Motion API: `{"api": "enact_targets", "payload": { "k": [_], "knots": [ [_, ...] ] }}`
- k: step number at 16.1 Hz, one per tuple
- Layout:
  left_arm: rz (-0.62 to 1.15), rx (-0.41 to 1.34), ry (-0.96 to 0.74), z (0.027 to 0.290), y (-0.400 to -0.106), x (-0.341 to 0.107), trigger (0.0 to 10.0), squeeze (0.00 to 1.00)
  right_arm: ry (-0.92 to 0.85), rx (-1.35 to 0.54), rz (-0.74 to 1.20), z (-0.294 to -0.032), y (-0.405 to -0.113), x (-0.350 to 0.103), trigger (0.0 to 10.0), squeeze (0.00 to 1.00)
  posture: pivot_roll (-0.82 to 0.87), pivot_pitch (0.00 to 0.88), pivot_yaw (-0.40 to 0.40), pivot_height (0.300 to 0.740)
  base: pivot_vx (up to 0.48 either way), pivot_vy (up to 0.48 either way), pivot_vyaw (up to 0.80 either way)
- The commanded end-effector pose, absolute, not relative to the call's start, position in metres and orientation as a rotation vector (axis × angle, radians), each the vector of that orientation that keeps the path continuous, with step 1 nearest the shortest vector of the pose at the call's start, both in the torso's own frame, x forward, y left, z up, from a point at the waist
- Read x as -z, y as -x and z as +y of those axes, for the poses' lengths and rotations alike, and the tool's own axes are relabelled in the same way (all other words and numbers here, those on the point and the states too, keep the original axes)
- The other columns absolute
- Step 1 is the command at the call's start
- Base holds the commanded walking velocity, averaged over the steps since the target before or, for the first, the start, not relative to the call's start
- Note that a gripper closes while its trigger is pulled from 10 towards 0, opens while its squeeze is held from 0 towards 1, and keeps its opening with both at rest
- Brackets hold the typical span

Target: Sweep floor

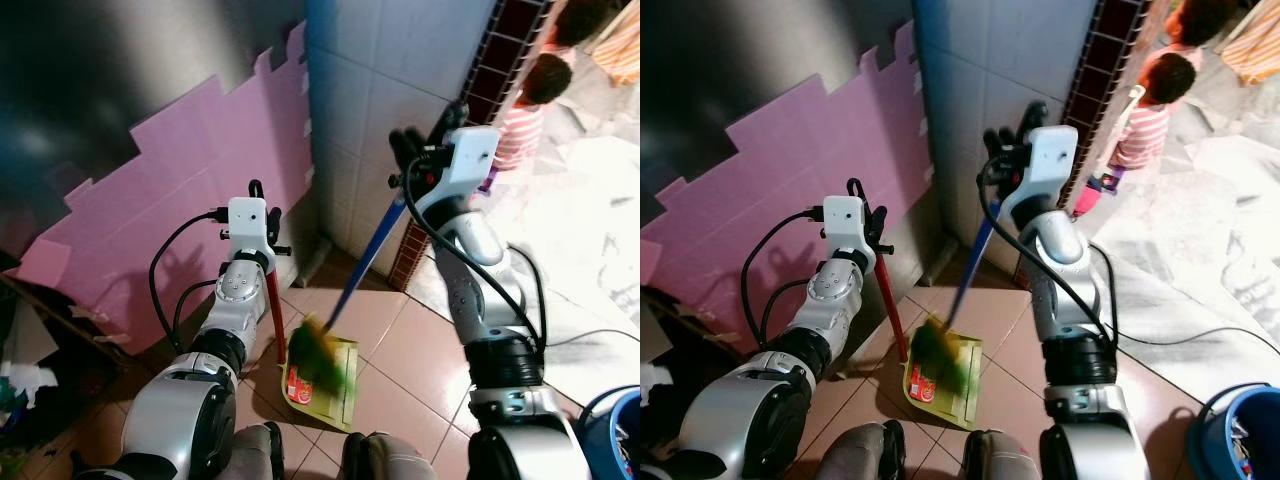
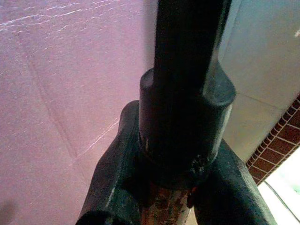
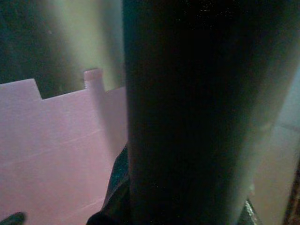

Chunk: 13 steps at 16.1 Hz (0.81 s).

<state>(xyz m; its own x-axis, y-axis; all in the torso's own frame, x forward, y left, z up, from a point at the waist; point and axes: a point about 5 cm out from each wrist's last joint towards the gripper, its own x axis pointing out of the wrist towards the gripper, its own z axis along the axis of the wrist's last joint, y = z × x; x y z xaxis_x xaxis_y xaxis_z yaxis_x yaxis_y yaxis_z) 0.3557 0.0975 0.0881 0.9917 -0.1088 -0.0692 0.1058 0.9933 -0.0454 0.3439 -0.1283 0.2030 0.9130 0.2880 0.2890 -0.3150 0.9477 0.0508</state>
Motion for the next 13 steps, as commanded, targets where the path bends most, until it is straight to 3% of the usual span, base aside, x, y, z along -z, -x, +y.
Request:
{"api": "enact_targets", "payload": {
  "k": [1,3,5,6,9,13],
  "knots": [
    [0.131,0.109,0.083,0.096,-0.350,-0.076,10.0,0.00,-0.061,-0.303,-0.411,-0.131,-0.341,-0.227,10.0,0.00,-0.09,0.108,0.027,0.740,0.000,0.000,0.00],
    [0.090,0.124,0.082,0.099,-0.353,-0.083,10.0,0.00,0.008,-0.275,-0.435,-0.138,-0.341,-0.229,10.0,0.00,-0.09,0.106,0.020,0.740,0.000,0.000,0.00],
    [0.083,0.124,0.090,0.101,-0.353,-0.085,10.0,0.00,0.184,-0.222,-0.447,-0.147,-0.342,-0.225,10.0,0.00,-0.09,0.098,0.011,0.740,0.000,0.000,0.00],
    [0.069,0.149,0.092,0.099,-0.353,-0.087,10.0,0.00,0.237,-0.159,-0.351,-0.156,-0.347,-0.209,10.0,0.00,-0.09,0.094,0.012,0.740,0.000,0.000,0.00],
    [-0.023,0.207,0.088,0.100,-0.350,-0.100,10.0,0.00,0.209,-0.022,-0.230,-0.176,-0.343,-0.178,10.0,0.00,-0.09,0.086,0.028,0.740,0.000,0.000,0.00],
    [-0.138,0.294,0.048,0.104,-0.341,-0.114,10.0,0.00,0.056,0.049,-0.133,-0.169,-0.330,-0.143,10.0,0.00,-0.06,0.059,0.049,0.740,0.000,0.000,0.00]
  ]
}}
